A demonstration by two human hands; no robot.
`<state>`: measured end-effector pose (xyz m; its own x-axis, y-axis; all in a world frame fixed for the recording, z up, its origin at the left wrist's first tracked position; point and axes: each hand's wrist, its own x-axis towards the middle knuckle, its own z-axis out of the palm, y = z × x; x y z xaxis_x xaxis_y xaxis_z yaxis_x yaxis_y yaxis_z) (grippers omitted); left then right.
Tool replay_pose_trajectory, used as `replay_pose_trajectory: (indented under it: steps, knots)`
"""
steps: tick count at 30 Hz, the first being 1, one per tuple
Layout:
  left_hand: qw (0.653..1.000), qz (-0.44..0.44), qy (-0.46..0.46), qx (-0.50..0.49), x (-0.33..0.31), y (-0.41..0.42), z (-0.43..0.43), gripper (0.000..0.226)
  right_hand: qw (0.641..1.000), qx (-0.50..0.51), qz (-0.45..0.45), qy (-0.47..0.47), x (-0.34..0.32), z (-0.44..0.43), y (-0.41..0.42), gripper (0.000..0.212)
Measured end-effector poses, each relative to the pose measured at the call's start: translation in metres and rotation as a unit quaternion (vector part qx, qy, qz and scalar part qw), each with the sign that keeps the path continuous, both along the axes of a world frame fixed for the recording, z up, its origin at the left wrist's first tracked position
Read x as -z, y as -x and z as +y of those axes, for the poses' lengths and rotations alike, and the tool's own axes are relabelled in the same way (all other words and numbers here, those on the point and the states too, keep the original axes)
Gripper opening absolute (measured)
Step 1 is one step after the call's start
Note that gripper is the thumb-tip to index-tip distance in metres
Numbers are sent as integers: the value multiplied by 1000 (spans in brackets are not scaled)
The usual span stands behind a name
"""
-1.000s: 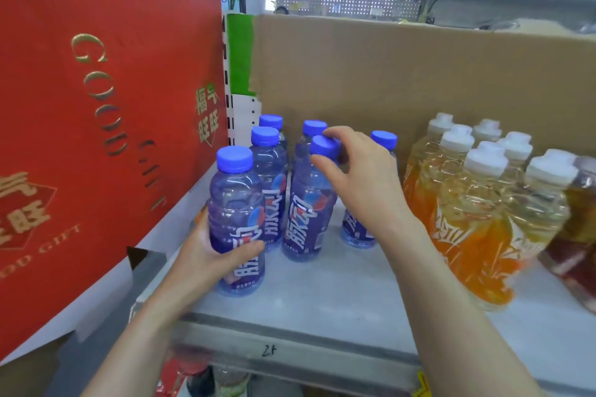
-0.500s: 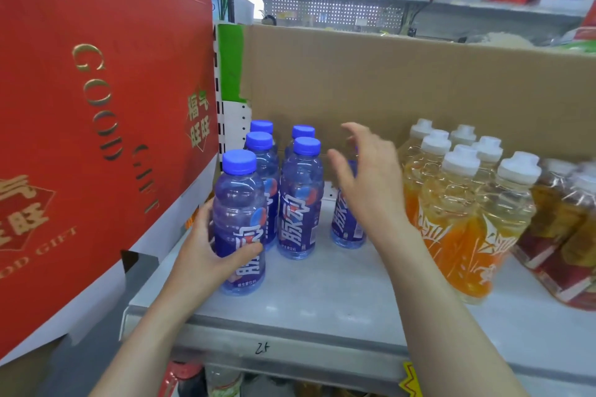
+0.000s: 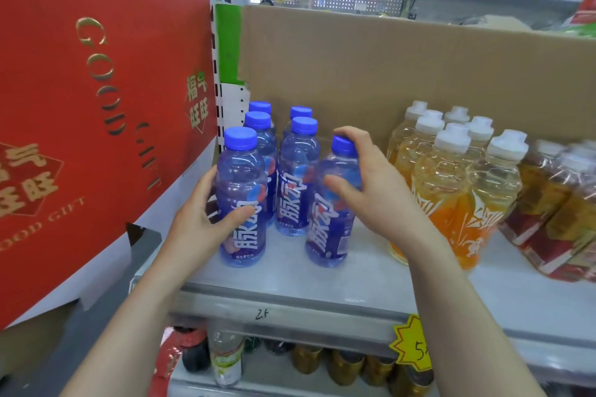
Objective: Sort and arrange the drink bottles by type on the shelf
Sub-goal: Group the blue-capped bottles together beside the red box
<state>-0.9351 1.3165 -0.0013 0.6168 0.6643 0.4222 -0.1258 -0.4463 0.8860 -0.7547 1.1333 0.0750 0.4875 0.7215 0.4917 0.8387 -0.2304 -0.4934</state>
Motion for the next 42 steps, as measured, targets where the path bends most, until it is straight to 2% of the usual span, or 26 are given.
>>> replay_pose_trajectory:
  steps: [3,6,12,17,22,26,28,33,38,40,42]
  knots:
    - [999,0,20,45,0,-2,2,81,997,-77,20,-18,4,1,27,64]
    - [999,7,29,43,2,0,4,87,991,-122,48,-37,10,10,33,65]
    - [999,41,-30,-15,-1,4,-6,83,995,-97,13,-31,10,12,16,67]
    - [998,38,-48,-18,-2,-1,-6,75,991,-112,39,-58,16,19,13,66]
    - [997,39,-65,-33,0,-6,-10,82,990,-78,111,-22,30,20,15,98]
    - [997,57,-43,0,8,-9,-4,90,970,-117,204,-54,54,36,17,68]
    - [997,60,-50,4,7,-10,-2,91,966,-109,219,-77,60,42,17,57]
    - [998,47,-44,-1,8,-9,4,89,961,-103,236,-106,65,51,20,67]
    - [997,53,-55,-11,4,-7,5,89,974,-81,197,-83,60,51,19,76]
    - [995,56,-80,-20,2,-6,-1,92,984,-69,141,-79,53,44,17,84]
    - [994,53,-93,-25,2,-5,-4,93,990,-55,78,-100,47,40,13,83]
